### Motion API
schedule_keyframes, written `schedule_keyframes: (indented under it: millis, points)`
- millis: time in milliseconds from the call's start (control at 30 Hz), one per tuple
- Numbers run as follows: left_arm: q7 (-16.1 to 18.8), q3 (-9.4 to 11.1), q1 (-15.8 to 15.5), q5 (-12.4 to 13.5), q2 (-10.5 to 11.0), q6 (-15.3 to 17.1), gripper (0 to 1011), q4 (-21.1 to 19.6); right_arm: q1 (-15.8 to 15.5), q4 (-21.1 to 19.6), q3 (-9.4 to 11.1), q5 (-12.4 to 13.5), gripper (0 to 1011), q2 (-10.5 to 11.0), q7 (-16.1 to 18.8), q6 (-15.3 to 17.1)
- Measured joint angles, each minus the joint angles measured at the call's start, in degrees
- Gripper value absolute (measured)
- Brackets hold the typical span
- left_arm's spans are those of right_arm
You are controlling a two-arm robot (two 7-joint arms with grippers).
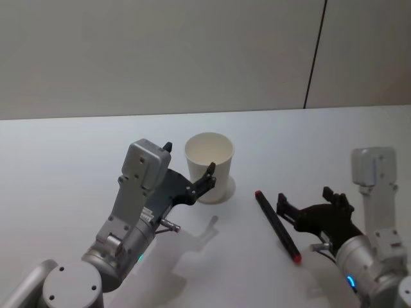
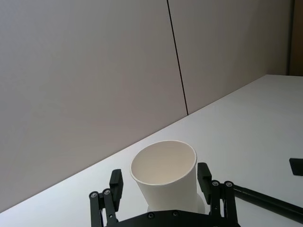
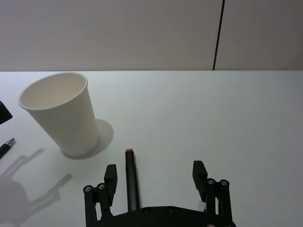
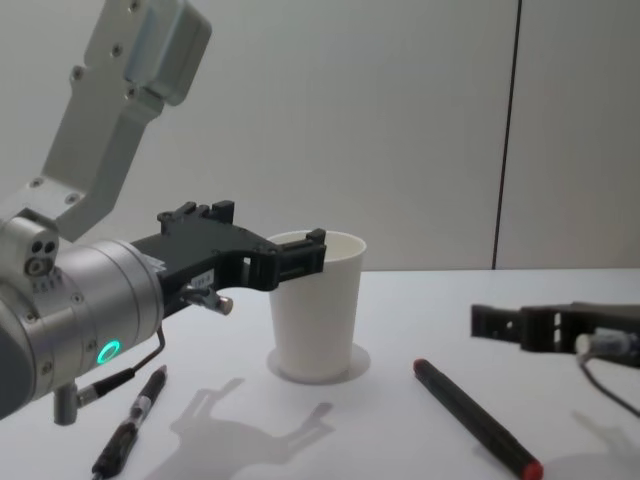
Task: Place the pen into the pen holder.
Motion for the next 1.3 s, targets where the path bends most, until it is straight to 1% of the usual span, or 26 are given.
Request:
schedule_keyframes:
  millis: [233, 500, 600, 1033, 1300]
  points:
    - [0.0, 0.0, 0.0, 0.0, 0.0, 0.0, 1004, 0.0, 1.35, 1.51, -1.03, -1.32, 1001, -2.13, -0.31, 3.71]
    - [0.0, 0.0, 0.0, 0.0, 0.0, 0.0, 1004, 0.0, 2.29, 2.58, -1.65, -2.65, 1001, -3.42, -0.17, 6.18]
    - [0.0, 0.0, 0.0, 0.0, 0.01, 0.0, 1004, 0.0, 2.79, 3.0, -1.81, -3.25, 1002, -4.03, -0.19, 7.64]
    - [0.0, 0.0, 0.0, 0.0, 0.0, 0.0, 1004, 0.0, 4.61, 4.71, -1.4, -3.89, 1002, -5.57, -0.44, 12.01]
    - [0.0, 0.0, 0.0, 0.0, 0.0, 0.0, 1004, 0.0, 5.81, 6.23, -1.19, -4.82, 1001, -6.27, 0.04, 13.53]
